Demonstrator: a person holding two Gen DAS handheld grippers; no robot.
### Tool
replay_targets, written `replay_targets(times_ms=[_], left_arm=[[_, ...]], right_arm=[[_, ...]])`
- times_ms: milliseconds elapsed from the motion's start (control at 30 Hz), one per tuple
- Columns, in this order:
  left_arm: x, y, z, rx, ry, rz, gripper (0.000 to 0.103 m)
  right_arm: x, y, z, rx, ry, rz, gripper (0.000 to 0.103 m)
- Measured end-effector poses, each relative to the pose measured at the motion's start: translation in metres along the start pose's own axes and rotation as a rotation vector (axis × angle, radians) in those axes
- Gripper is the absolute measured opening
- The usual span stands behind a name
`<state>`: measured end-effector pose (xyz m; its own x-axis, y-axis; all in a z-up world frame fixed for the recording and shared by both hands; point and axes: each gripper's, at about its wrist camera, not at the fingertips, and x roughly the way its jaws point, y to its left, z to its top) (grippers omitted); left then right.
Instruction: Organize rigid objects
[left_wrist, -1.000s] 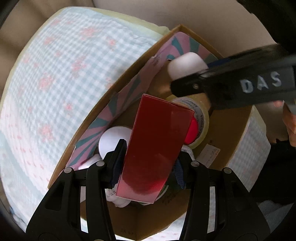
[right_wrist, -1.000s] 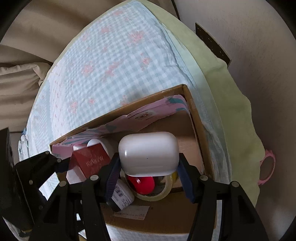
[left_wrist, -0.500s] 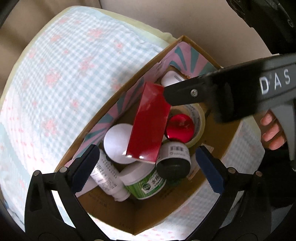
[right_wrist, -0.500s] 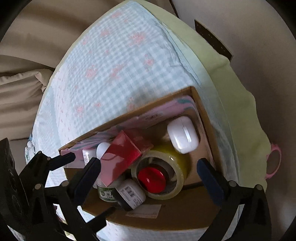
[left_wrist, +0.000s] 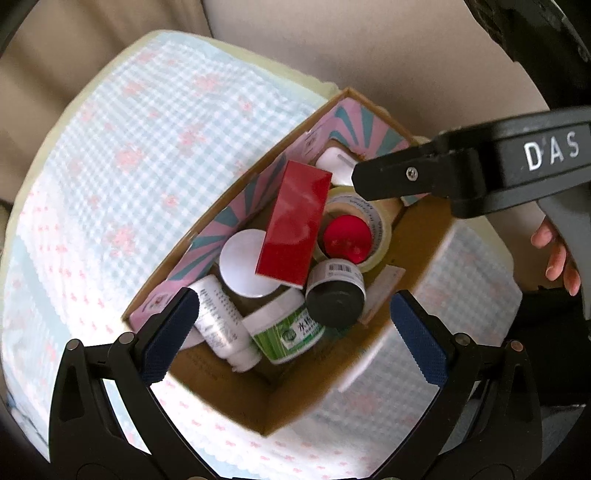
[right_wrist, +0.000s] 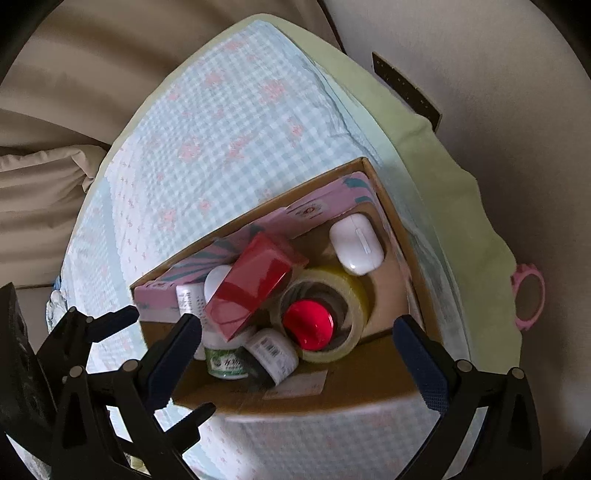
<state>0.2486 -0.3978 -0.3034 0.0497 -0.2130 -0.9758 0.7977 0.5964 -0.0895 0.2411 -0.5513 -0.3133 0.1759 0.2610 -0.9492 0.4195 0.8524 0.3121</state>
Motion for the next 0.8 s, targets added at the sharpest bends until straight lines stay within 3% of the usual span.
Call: replay_targets(times_ms=[300,500,700,800], left_arm=[[-0.111,0.018,-0.055,-0.123,-0.135,0.028,0.103],[-0.202,0.044,-0.134,-0.279,-0.274,0.101,0.103],[-0.289,0.068,-0.226,-0.522,-0.477,0.230,0.103],[-0.328,0.066,-0.267,-0.603,-0.586,0.288,0.103]], right_arm=[[-0.076,0.064,-0.054,-0.087,-0.107,-0.024,0.103],[-0.139,0.137,-0.113,-0.255,-0.233,-0.046,0.103],[-0.181,0.203,-0.172,-0.412,-0.347,-0.029,0.103],[-0.206,0.233,-0.202,-0.485,-0.443,-0.023,0.103]])
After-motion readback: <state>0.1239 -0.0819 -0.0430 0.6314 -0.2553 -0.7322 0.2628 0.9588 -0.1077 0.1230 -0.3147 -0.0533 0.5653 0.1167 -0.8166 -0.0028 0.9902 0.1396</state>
